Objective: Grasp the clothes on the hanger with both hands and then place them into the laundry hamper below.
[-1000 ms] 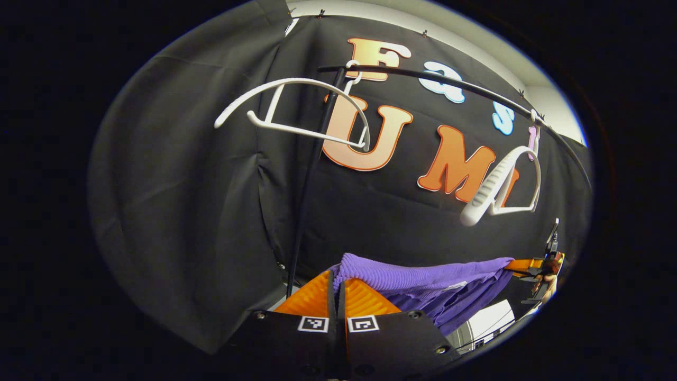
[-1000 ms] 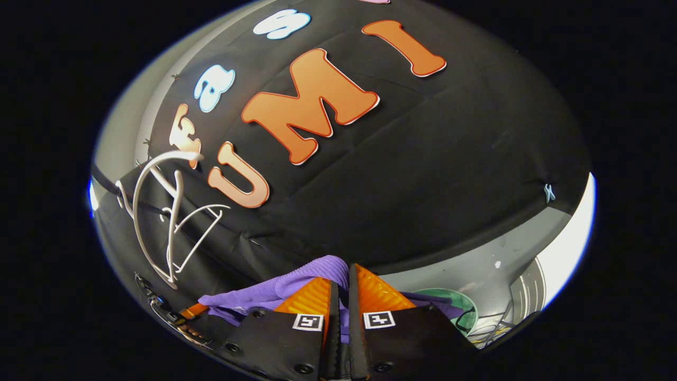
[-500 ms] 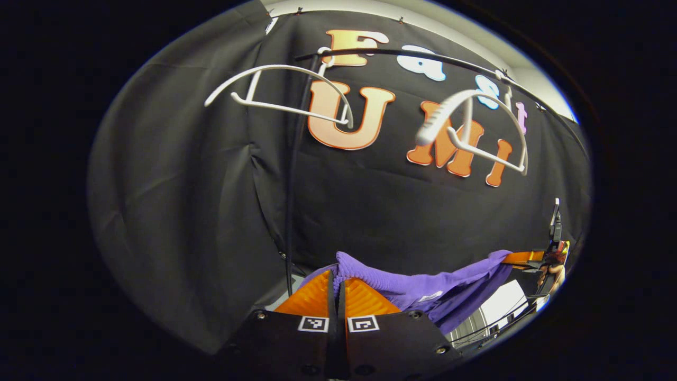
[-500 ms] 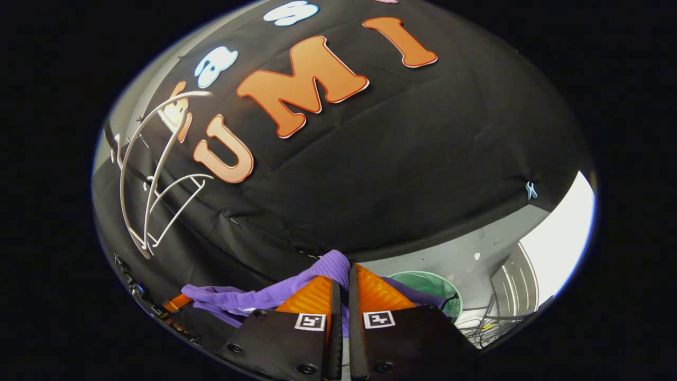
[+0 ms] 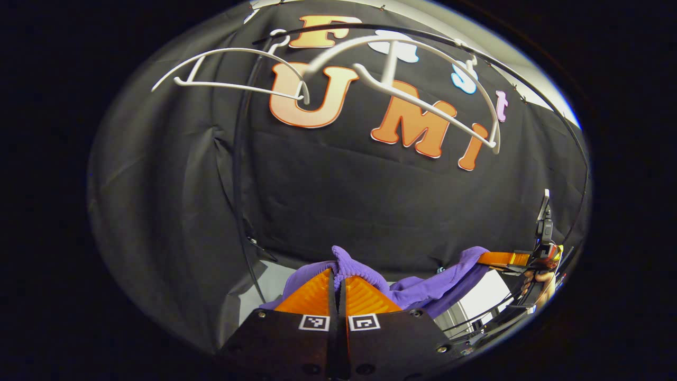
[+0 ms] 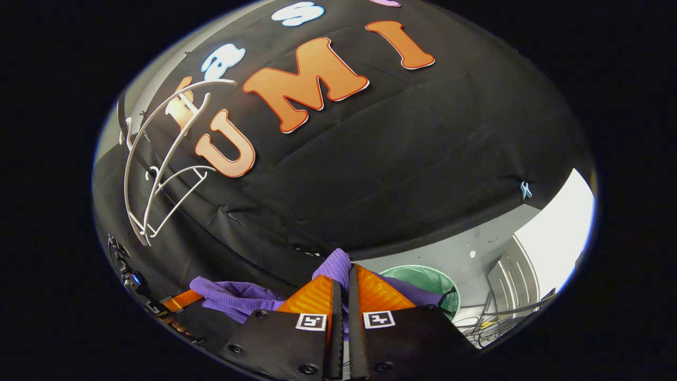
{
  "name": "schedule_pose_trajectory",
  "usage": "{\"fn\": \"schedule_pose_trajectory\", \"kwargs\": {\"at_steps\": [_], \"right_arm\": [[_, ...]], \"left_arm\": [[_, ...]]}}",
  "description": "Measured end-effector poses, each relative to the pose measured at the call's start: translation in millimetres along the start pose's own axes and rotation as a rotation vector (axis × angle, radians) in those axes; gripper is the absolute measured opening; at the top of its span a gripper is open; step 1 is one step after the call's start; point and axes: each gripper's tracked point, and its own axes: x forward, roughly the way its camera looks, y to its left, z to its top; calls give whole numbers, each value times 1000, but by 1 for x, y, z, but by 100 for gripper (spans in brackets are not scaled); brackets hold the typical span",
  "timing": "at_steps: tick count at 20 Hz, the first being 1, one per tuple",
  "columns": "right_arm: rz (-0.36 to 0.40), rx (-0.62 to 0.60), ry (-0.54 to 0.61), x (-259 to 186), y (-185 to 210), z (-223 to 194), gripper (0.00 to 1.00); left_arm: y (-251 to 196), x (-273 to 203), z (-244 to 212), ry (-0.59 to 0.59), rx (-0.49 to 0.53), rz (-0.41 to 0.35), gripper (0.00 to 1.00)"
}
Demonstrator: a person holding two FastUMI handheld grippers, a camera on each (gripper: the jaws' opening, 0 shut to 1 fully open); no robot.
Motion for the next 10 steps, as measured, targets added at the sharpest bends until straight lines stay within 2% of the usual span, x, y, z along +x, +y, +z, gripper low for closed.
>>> {"fn": "schedule_pose_trajectory", "kwargs": {"at_steps": [10], "right_arm": [[-56, -24, 0, -15, -23, -12, 12]], "left_arm": [[-112, 67, -21, 97, 46, -165, 0]]}}
